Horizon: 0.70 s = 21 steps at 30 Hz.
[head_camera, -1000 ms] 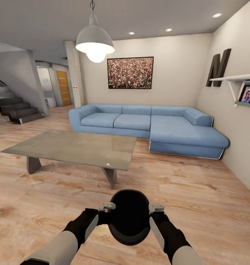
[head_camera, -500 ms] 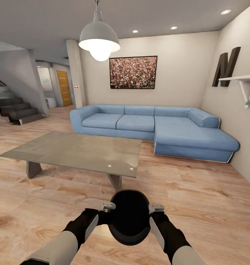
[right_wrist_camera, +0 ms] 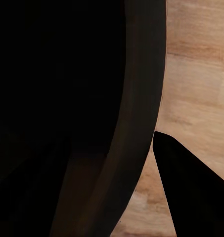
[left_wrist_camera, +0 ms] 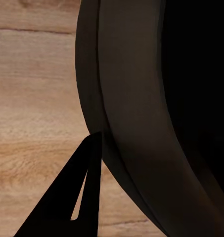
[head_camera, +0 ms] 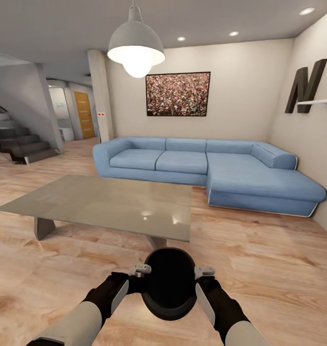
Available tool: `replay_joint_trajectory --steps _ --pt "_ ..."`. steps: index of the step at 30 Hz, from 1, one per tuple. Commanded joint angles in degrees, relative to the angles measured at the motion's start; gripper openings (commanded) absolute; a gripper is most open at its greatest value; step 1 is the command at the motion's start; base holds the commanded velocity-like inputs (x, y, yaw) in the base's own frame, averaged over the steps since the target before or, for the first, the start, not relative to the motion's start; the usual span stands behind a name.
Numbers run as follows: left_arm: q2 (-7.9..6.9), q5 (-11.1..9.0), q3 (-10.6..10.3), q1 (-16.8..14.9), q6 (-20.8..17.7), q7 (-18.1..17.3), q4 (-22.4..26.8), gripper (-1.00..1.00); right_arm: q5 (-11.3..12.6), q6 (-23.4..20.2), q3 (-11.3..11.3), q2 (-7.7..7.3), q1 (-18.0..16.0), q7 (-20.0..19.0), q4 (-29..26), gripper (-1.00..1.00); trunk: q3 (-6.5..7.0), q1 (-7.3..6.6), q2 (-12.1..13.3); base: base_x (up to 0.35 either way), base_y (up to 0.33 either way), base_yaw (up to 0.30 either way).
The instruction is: Place each of the two pumpkins and all three candles from the living room inside a cabinet in the living room (use any cabinet), then make sure every cabinet is closed, and position the cauldron so it is next to a table in the living room.
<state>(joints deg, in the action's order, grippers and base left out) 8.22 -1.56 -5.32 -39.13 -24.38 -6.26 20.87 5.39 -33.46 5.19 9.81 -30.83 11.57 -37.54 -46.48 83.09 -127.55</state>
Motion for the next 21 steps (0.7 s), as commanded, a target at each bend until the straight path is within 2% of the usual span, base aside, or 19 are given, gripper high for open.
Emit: replay_joint_trajectory --steps 1,8,19,21 --pt "0.04 -1.1 -0.5 0.0 -0.3 0.0 0.1 -1.00 2.1 0.0 1.5 0.19 0.0 0.4 -0.1 -1.00 -0.05 0.01 0.0 0.209 0.130 0.000" --pt "0.04 -1.1 -0.5 0.0 -0.3 0.0 0.1 -1.00 2.1 0.0 1.5 0.19 0.0 0.4 -0.1 -1.00 -0.05 0.01 0.0 0.156 0.051 0.000" --pt "0.04 -1.1 -0.5 0.0 -0.2 0.0 0.1 -1.00 2.1 0.0 1.5 0.19 0.0 0.4 -0.1 -1.00 -0.05 0.01 0.0 0.015 0.003 0.000" --pt "0.04 -1.1 -0.5 -0.1 -0.2 0.0 0.1 -1.00 2.1 0.0 1.5 0.19 0.0 0.4 -0.1 -1.00 -0.41 0.45 -0.8 0.000 0.000 0.000"
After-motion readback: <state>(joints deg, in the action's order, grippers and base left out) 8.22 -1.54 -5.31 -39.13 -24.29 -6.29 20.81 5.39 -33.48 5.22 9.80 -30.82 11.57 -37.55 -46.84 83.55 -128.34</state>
